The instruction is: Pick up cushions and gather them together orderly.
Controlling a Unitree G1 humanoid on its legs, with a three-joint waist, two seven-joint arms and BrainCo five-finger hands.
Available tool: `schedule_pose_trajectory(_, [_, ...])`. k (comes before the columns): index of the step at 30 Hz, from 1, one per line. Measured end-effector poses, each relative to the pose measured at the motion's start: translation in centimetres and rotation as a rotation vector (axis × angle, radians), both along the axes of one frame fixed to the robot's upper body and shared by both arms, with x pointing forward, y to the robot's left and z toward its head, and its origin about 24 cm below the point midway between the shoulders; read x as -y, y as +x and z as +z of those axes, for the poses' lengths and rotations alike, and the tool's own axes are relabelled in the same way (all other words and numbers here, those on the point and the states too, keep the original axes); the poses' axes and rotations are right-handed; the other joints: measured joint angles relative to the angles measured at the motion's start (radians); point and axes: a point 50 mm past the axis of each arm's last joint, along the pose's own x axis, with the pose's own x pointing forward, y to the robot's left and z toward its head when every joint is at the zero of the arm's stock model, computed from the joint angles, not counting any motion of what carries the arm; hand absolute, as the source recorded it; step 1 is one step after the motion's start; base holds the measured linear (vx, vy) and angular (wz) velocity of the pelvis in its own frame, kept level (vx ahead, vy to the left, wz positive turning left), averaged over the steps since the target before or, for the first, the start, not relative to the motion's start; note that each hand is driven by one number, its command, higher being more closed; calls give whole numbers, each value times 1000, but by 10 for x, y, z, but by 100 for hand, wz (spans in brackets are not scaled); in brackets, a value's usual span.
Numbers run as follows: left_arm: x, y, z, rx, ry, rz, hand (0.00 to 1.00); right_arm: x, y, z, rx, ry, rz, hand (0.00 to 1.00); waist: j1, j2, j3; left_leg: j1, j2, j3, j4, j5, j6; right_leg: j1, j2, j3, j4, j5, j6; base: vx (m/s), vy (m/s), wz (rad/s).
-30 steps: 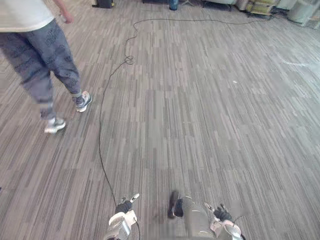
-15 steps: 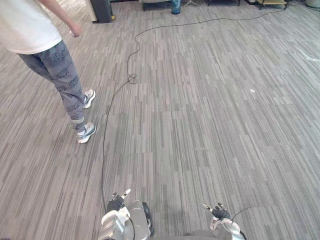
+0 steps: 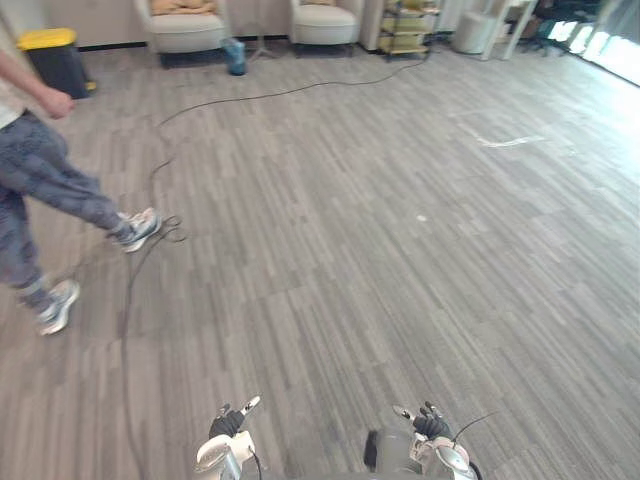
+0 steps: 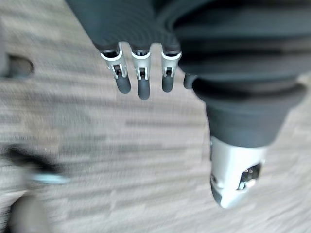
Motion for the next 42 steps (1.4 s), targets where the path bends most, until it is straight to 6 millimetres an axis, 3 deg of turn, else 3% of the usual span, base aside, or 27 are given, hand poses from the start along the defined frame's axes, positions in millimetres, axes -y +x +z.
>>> schedule_pose_trajectory(1, [2, -2, 0, -3, -1, -7, 0, 1, -8, -3, -26, 2, -3, 0, -8, -5, 1, 45, -26, -33, -5, 2, -3, 7, 14, 9, -76, 132, -117, 663, -154, -18])
schedule_pose_trajectory(2, [11, -1, -1, -1, -32, 15, 0, 17, -4, -1, -29, -40, 16, 0, -11, 60, 2, 58, 33, -63, 68, 35, -57, 9, 46, 2, 15, 40, -137, 669, -155, -23])
schedule_pose_trajectory(3, [12, -1, -1, -3, -32, 15, 0, 18, -4, 0, -28, -43, 19, 0, -13, 70, 2, 48, 47, -78, 104, 43, -68, 11, 53, 6, 23, 25, -136, 648, -187, -60])
schedule_pose_trajectory(4, [11, 0, -1, -2, -33, 14, 0, 22, -2, 2, -21, -58, 21, 0, -14, 99, 8, -33, 101, -145, 317, 130, -77, 34, 95, 19, 42, -38, -138, 664, -209, -63])
schedule_pose_trajectory(5, [9, -2, -1, -6, -34, 30, 0, 23, 1, 2, -18, -62, 21, 0, -12, 120, 20, -139, 156, -226, 560, 288, -100, 86, 143, 37, 17, -70, -146, 663, -201, -69])
schedule_pose_trajectory(7, [4, -1, 0, 6, -32, 65, 0, 21, 3, 2, -22, -58, 33, 0, -8, 126, 44, -293, 214, -278, 865, 256, -125, 197, 223, 84, -53, -96, -153, 571, -119, -78])
schedule_pose_trajectory(8, [3, 1, 1, 14, -29, 70, 0, 18, 3, 1, -26, -53, 40, 0, -3, 120, 48, -326, 215, -281, 907, 235, -121, 227, 232, 94, -70, -100, -158, 820, -106, -130])
schedule_pose_trajectory(9, [-7, 5, 5, 45, -7, 95, 0, 6, 6, -1, -43, -32, 91, 0, 7, 85, 61, -471, 195, -278, 968, 145, -82, 364, 269, 176, -174, -111, -168, 572, -61, -115])
schedule_pose_trajectory(11, [-11, 8, 7, 67, 4, 102, 0, -1, 7, -2, -44, -27, 118, 0, 19, 76, 60, -549, 192, -255, 917, 107, -67, 428, 283, 230, -234, -108, -159, 519, 13, -123])
schedule_pose_trajectory(13, [-15, 10, 10, 92, 17, 114, 0, -7, 7, -3, -46, -10, 125, 0, 47, 64, 56, -635, 178, -214, 684, 62, -35, 529, 290, 341, -301, -117, -122, 528, 97, -143])
schedule_pose_trajectory(14, [-13, 8, 9, 89, 11, 123, 0, -7, 5, -3, -52, -9, 116, 0, 48, 74, 52, -663, 158, -232, 477, 67, -46, 587, 288, 402, -328, -138, -89, 584, 200, -124])
schedule_pose_trajectory(17, [-13, 3, 8, 79, 16, 128, 0, -10, 3, -5, -61, -1, 117, 0, 52, 79, 33, -711, 125, -286, 207, 119, -73, 666, 268, 496, -357, -206, -56, 631, 327, -111])
schedule_pose_trajectory(18, [-19, -1, 8, 69, 31, 132, 0, -13, -3, -8, -87, 10, 121, 0, 67, 56, 11, -708, 103, -297, 214, 218, -62, 689, 235, 552, -353, -247, -37, 741, 431, -116])
schedule_pose_trajectory(19, [-29, -6, 7, 55, 54, 139, 0, -19, -13, -12, -116, 31, 117, 0, 73, 12, -28, -703, 70, -266, 250, 219, -33, 677, 191, 589, -309, -270, 5, 1046, 581, -128])
schedule_pose_trajectory(21, [-35, -10, 6, 43, 62, 168, 0, -25, -16, -14, -126, 47, 136, 0, 78, -18, -44, -680, 60, -208, 281, 167, -12, 611, 154, 591, -150, -252, 53, 657, 348, -93])
schedule_pose_trajectory(22, [-38, -11, 5, 27, 66, 166, 0, -22, -16, -13, -124, 38, 137, 0, 82, -26, -30, -582, 44, -148, 263, 113, 7, 465, 133, 571, 196, -113, 205, 635, 380, -95])
schedule_pose_trajectory(23, [-37, -12, 4, 12, 62, 159, 0, -20, -14, -12, -111, 33, 134, 0, 76, -11, -16, -511, 32, -132, 237, 92, 13, 395, 112, 528, 360, -57, 252, 635, 380, -90])
schedule_pose_trajectory(24, [-36, -12, 3, 3, 58, 152, 0, -18, -12, -11, -103, 28, 133, 0, 73, -7, -13, -478, 29, -132, 225, 83, 14, 376, 108, 504, 417, -49, 246, 549, 298, -45])
schedule_pose_trajectory(26, [-25, -11, -1, -23, 33, 103, 0, -10, -4, -6, -67, -2, 134, 0, 44, 33, 4, -312, 28, -111, 142, 68, 19, 288, 82, 341, 531, -82, 177, 545, 281, -35])
schedule_pose_trajectory(30, [-8, 1, -1, -20, 8, 21, 0, -2, 3, -2, -27, -14, 87, 0, 33, 34, 14, -115, -7, -58, -39, 68, 17, 112, 28, 75, 200, -116, 70, 490, 170, -25])
schedule_pose_trajectory(33, [2, -1, -2, -31, 0, -26, 0, 8, -5, -5, -58, -21, 45, 0, 1, 30, 16, -17, -36, -84, -93, 50, 12, 99, 30, 53, -122, 12, 47, 443, -33, 41])
schedule_pose_trajectory(35, [3, -6, -4, -37, 2, -33, 0, 12, -12, -6, -68, -22, 27, 0, -18, 34, 17, 54, -51, -128, -91, 16, -9, 91, 34, 94, -91, 94, -52, 725, -165, 33])
schedule_pose_trajectory(36, [2, -7, -4, -37, 0, -31, 0, 17, -8, -4, -66, -40, 44, 0, -13, 53, 11, 33, -14, -139, 18, 16, -9, 87, 46, 105, -27, 43, -59, 715, -277, -26])
schedule_pose_trajectory(38, [6, -10, -4, -36, -17, -25, 0, 21, -6, -2, -55, -49, 46, 0, -16, 105, 10, -126, 90, -205, 405, 62, -69, 129, 93, 101, -38, -20, -57, 552, -249, -28])
schedule_pose_trajectory(39, [8, -8, -3, -19, -29, -6, 0, 28, -4, 0, -49, -69, 41, 0, -10, 139, 24, -256, 158, -275, 668, 188, -131, 168, 142, 107, -62, -45, -71, 558, -144, -50])
schedule_pose_trajectory(40, [7, -6, -2, -6, -35, 21, 0, 31, -2, 0, -59, -77, 44, 0, -3, 163, 40, -355, 205, -293, 868, 177, -135, 231, 194, 133, -92, -70, -93, 557, -103, -66])
schedule_pose_trajectory(42, [-2, -4, 1, 14, -14, 36, 0, 24, 1, -2, -74, -66, 78, 0, 4, 139, 64, -454, 206, -285, 959, 121, -114, 344, 215, 169, -145, -101, -106, 551, -31, -80])
